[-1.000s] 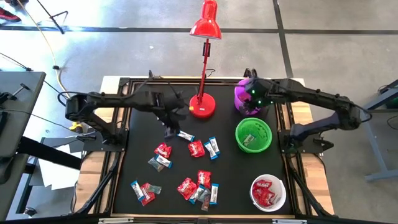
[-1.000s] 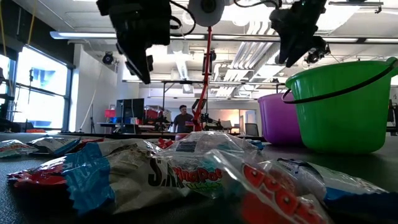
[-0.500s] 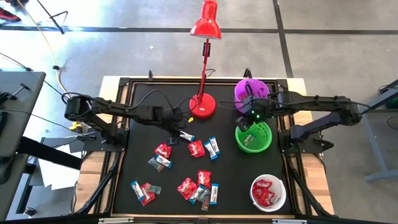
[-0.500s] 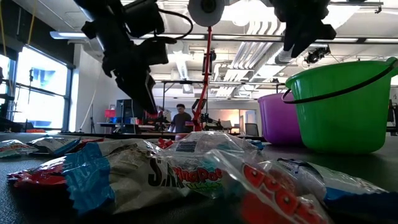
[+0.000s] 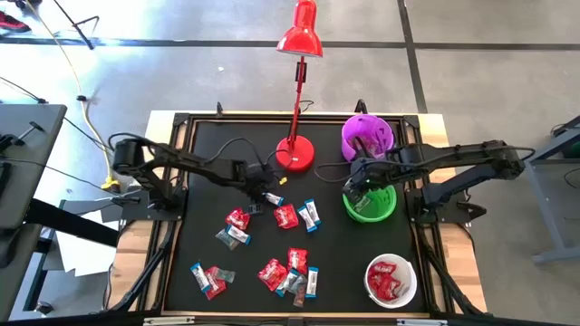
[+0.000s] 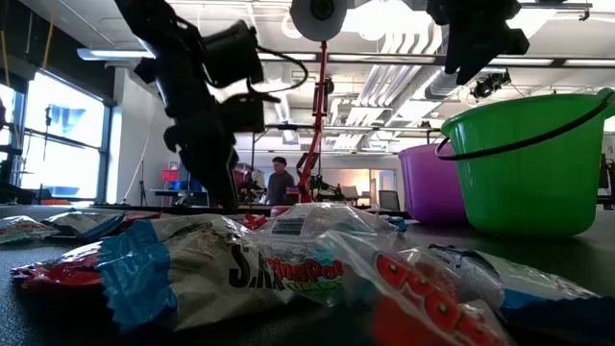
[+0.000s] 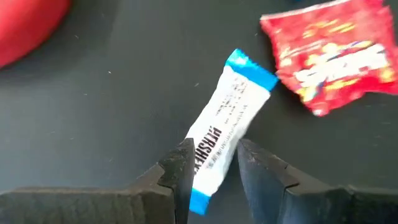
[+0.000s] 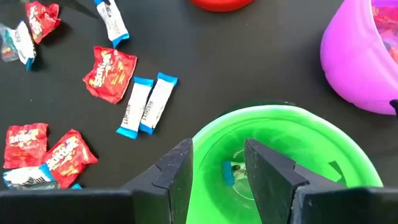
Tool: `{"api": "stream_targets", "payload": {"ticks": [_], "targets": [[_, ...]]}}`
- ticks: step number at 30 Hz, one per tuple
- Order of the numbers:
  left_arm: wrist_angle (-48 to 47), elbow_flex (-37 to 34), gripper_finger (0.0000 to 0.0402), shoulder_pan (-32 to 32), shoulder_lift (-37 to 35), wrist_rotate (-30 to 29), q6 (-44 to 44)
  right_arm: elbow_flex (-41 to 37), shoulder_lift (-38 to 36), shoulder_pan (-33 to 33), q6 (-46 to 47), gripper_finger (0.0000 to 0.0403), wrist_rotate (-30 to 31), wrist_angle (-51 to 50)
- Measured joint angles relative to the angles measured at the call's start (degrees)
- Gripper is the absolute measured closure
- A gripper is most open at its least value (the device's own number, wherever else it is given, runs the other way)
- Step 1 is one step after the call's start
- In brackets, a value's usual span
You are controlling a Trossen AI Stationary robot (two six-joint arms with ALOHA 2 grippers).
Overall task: Organize candy in baskets
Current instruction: Put the white chocolate bar into the green bucket
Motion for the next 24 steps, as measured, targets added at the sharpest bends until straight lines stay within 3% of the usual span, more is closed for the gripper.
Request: {"api": "stream_targets", "payload": {"ticks": [9,13,21,24], "targets": [[3.44,0.33,0.0289,0.02,5.29,-0.26,-0.09,0.00,-0.04,-0.04,-0.07,0.0265,0.06,-0.11],[3.49,0.28,0.0294,0.02,5.31,-0.29,-4.71,0.00,-0.03,-0.04,-0.09,0.0265,0.32,-0.13],[2.36,2.34,0.0384,0.52,5.25,-0.15,-18.08,0.00,-0.04,-0.04,-0.05,0.0265,3.84,2.64],[1.28,4.91,0.0393,0.46,5.60,0.33,-19.43,0.00,-0.04,-0.04,-0.09,0.0265,4.31,5.16]]}}
